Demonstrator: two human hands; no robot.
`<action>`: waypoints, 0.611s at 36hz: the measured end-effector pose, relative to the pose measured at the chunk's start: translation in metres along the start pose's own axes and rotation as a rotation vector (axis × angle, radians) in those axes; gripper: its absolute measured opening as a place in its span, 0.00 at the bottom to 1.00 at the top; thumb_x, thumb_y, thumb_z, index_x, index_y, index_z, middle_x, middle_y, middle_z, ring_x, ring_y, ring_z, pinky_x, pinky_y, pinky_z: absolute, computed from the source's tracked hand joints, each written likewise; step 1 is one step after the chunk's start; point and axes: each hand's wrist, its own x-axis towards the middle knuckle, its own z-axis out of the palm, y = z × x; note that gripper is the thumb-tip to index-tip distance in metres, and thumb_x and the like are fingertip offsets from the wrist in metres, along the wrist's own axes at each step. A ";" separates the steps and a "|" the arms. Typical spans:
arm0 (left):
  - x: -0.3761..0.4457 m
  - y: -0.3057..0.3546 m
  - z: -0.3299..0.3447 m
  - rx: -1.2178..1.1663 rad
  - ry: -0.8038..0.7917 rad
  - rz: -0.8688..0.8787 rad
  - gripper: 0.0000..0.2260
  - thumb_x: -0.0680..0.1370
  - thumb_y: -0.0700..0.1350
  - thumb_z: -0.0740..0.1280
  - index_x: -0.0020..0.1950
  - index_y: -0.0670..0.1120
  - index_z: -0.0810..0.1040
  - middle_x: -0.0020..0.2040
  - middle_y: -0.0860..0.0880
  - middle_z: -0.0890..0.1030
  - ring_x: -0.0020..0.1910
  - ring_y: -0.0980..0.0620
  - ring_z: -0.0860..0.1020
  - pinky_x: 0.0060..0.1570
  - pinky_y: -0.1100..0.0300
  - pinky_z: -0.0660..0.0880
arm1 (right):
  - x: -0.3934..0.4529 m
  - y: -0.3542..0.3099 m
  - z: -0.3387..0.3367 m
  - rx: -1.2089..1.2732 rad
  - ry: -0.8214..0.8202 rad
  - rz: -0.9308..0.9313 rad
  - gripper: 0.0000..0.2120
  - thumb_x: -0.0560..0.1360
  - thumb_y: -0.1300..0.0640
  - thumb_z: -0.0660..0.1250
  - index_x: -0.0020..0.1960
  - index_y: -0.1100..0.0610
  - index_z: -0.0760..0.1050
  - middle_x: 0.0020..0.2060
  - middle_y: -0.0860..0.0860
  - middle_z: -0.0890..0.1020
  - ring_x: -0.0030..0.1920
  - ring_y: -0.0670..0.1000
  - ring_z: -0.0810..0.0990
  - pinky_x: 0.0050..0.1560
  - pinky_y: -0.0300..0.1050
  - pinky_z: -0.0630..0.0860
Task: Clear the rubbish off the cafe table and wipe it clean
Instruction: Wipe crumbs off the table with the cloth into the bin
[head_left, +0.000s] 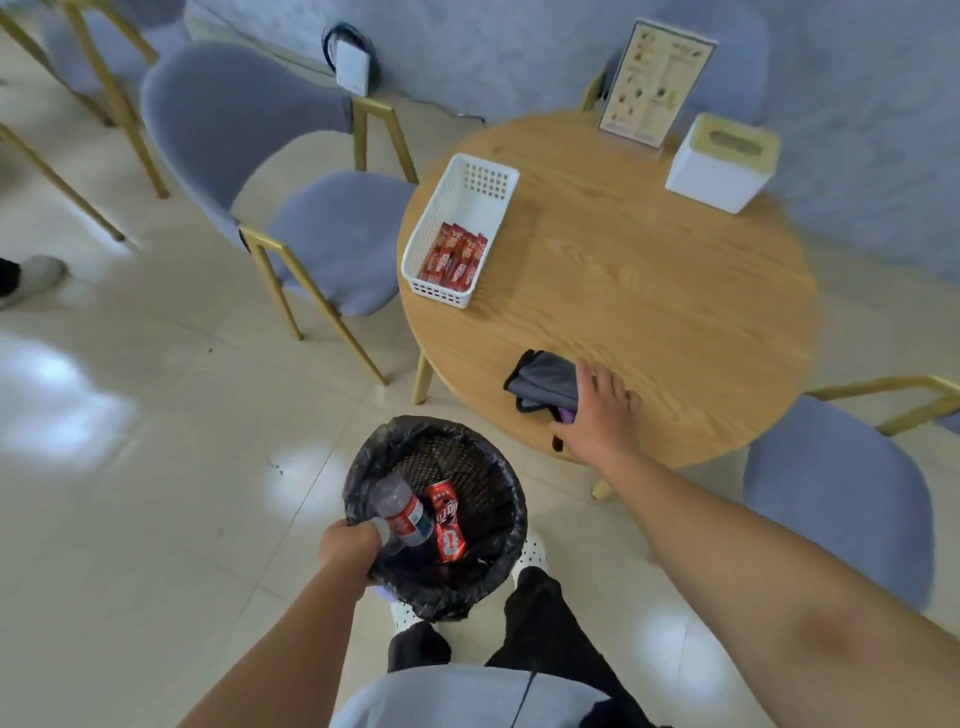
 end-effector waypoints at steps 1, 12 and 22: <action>-0.002 0.002 0.005 -0.005 0.014 -0.004 0.07 0.77 0.33 0.64 0.55 0.38 0.76 0.42 0.40 0.78 0.38 0.40 0.77 0.43 0.44 0.82 | 0.010 0.006 0.002 -0.047 -0.078 -0.031 0.45 0.74 0.40 0.70 0.80 0.52 0.49 0.77 0.52 0.59 0.76 0.56 0.59 0.71 0.56 0.59; -0.029 0.013 0.060 -0.078 0.072 -0.087 0.06 0.75 0.36 0.63 0.49 0.41 0.78 0.44 0.39 0.80 0.47 0.34 0.81 0.48 0.36 0.82 | 0.082 0.021 -0.025 0.078 -0.266 -0.030 0.10 0.78 0.57 0.62 0.59 0.56 0.75 0.50 0.55 0.81 0.47 0.58 0.80 0.41 0.47 0.76; -0.048 0.034 0.096 -0.131 0.047 -0.093 0.10 0.76 0.32 0.60 0.52 0.40 0.78 0.45 0.38 0.80 0.44 0.35 0.80 0.46 0.36 0.83 | 0.100 0.032 -0.036 0.198 -0.372 0.025 0.12 0.77 0.62 0.61 0.60 0.59 0.73 0.40 0.54 0.77 0.36 0.55 0.77 0.29 0.44 0.69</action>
